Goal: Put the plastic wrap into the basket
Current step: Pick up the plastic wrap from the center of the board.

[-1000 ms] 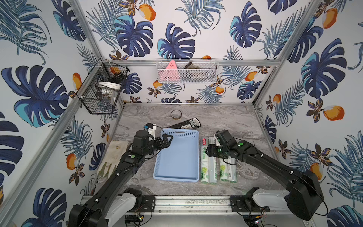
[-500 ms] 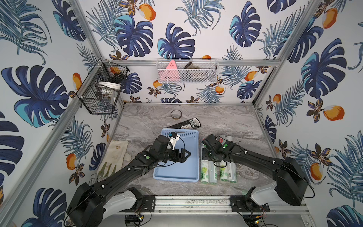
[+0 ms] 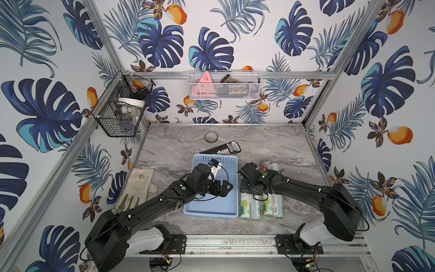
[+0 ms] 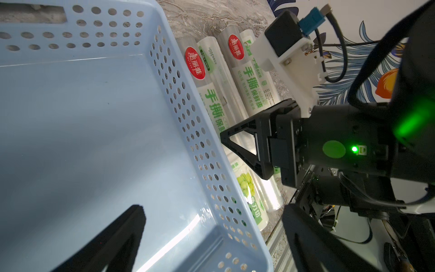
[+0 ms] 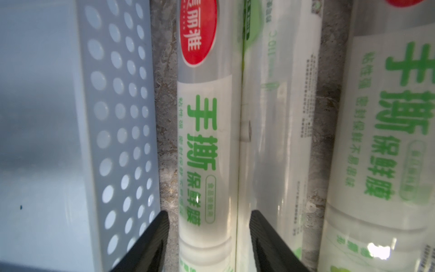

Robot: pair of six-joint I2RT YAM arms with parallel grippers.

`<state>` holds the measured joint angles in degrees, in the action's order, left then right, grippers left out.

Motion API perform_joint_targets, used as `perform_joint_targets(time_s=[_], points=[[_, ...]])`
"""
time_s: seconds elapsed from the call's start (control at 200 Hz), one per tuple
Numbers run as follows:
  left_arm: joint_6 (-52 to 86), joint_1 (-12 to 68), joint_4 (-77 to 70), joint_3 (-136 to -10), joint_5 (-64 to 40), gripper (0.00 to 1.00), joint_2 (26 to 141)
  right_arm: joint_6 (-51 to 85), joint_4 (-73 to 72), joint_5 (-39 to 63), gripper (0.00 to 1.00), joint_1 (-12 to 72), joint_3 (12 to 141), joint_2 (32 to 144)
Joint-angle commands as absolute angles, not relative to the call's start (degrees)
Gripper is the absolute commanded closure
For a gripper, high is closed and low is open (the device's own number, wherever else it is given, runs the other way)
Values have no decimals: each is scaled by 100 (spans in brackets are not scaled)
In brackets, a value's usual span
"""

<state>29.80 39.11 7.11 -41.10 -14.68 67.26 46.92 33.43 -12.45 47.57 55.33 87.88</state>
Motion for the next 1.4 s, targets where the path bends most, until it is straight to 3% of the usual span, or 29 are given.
perform_joint_targets(time_s=[0.0, 1.396], points=[[2813, 3920, 659, -4191, -1321, 1, 6744, 4812, 3266, -1393, 41, 4765, 5598, 8879], [2698, 3925, 744, -4135, -1116, 1, 6814, 4893, 2877, -1457, 41, 4764, 5804, 10005]])
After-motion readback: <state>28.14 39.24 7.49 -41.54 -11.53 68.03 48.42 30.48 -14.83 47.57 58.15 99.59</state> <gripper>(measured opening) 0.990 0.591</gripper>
